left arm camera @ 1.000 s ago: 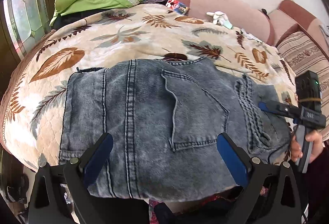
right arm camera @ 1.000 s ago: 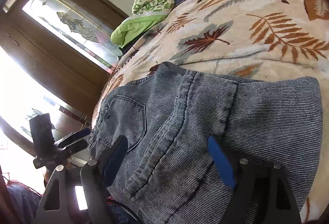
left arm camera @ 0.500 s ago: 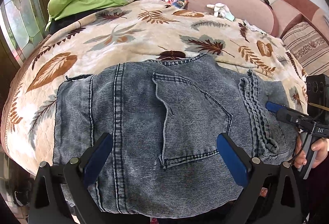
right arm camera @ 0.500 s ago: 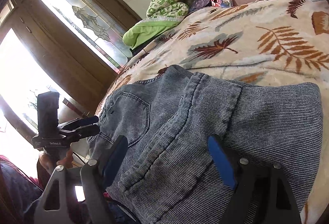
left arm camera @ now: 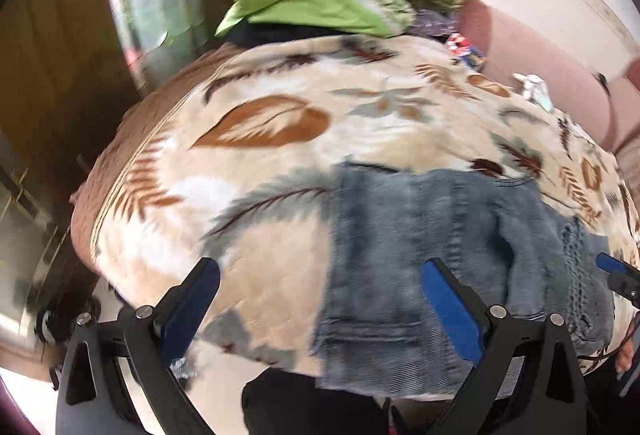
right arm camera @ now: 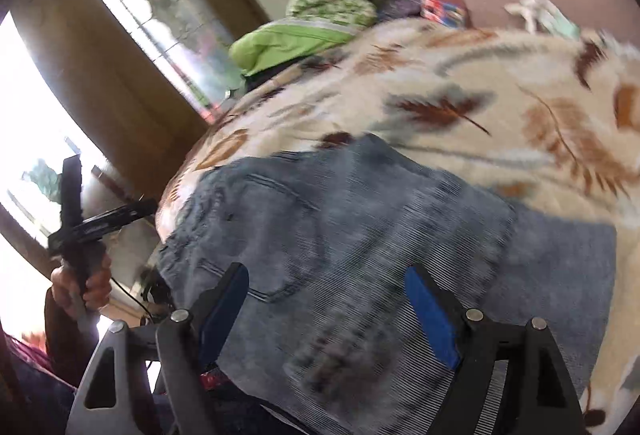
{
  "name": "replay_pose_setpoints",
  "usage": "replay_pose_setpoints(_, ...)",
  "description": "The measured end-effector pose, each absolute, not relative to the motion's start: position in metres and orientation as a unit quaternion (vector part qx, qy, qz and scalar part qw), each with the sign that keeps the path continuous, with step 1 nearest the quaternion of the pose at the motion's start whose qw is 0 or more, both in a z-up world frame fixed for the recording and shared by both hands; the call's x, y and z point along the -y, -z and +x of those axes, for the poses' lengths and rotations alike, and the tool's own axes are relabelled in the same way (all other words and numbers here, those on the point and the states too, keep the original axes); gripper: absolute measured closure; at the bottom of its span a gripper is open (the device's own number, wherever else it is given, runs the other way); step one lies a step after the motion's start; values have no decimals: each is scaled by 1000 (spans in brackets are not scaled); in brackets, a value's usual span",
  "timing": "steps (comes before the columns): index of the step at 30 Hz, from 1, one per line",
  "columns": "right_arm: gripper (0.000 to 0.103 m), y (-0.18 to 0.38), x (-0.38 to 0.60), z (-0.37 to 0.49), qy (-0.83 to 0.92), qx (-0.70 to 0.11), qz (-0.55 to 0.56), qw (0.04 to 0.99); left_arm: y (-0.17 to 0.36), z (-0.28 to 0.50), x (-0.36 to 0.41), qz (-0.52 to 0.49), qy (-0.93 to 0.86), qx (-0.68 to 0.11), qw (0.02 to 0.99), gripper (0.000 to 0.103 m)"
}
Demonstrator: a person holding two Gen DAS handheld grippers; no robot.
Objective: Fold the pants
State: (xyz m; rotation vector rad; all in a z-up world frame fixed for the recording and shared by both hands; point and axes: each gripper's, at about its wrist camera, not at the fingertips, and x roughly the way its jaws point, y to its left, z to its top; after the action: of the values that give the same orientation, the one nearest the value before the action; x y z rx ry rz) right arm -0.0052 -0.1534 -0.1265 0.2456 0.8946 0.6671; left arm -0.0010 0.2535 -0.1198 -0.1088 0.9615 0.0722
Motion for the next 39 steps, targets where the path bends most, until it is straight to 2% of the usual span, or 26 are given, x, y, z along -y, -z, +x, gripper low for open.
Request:
replay_pose_setpoints(2,20,125,135,-2,-327,-427,105,837,136,-6,-272,-78,-41,-482,872,2)
replay_pose_setpoints(6,20,158,101,7,-308,-490,60,813,162,-13,-291,-135,-24,-510,849,2)
replay_pose_setpoints(21,20,140,66,-9,-350,-458,67,815,185,-15,-252,-202,147,-498,830,2)
replay_pose_setpoints(24,20,140,63,-10,-351,-458,66,814,197,-5,-249,-200,149,-500,829,13)
replay_pose_setpoints(28,20,141,74,-11,-344,-455,85,817,195,-4,-249,-178,146,-490,841,39)
replay_pose_setpoints(31,20,141,86,-7,-335,-448,112,821,193,-3,-247,-201,176,-491,829,70)
replay_pose_setpoints(37,20,133,106,-6,-323,-430,132,833,172,-10,-228,-137,163,-470,856,69)
replay_pose_setpoints(39,20,130,117,-7,-318,-421,139,838,170,-6,-228,-132,151,-473,858,44)
